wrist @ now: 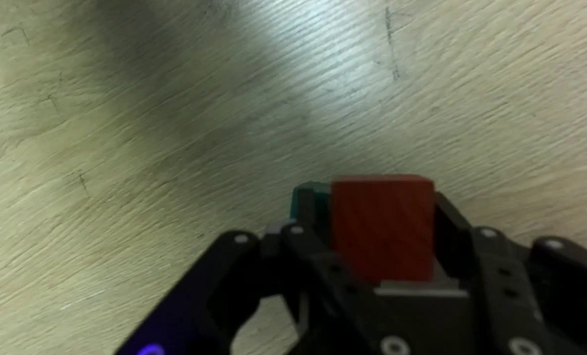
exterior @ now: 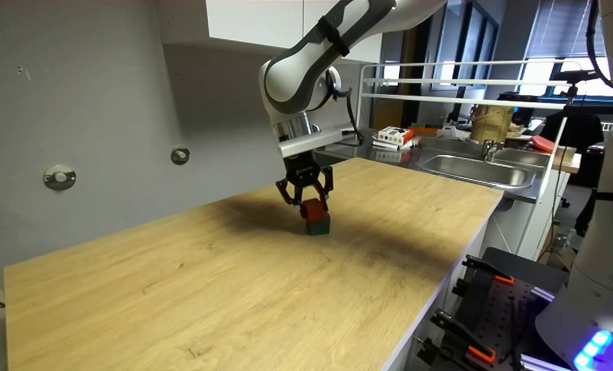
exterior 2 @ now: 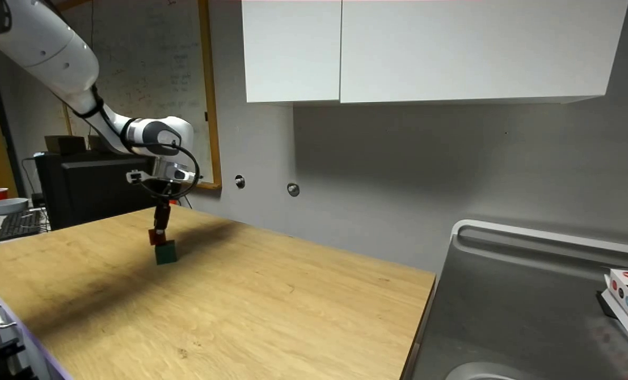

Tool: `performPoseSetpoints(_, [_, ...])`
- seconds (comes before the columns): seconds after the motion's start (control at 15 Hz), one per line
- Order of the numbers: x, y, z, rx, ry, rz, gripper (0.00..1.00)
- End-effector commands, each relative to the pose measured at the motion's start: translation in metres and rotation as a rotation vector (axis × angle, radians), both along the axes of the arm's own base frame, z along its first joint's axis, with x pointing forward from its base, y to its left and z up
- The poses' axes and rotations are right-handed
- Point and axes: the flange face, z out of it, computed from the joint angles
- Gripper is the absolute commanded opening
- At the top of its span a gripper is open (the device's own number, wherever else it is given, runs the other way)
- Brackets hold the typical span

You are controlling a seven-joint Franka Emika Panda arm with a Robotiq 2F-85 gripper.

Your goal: Place the orange block on top of the green block

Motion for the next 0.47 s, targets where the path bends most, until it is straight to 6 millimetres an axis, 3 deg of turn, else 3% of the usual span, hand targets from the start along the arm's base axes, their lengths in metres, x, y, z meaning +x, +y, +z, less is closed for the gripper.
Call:
performPoseSetpoints(0.0, [-0.0011, -0.0051, -0.0008, 0.025, 0.017, -0.011, 0.90])
performPoseSetpoints(0.13, [-0.0009, -0.0081, -0.0009, 0.030, 0.019, -0.018, 1.00])
performPoseSetpoints(0.4, [-0.0008, -0.0118, 0.0035, 0.008, 0.041, -0.031, 1.00])
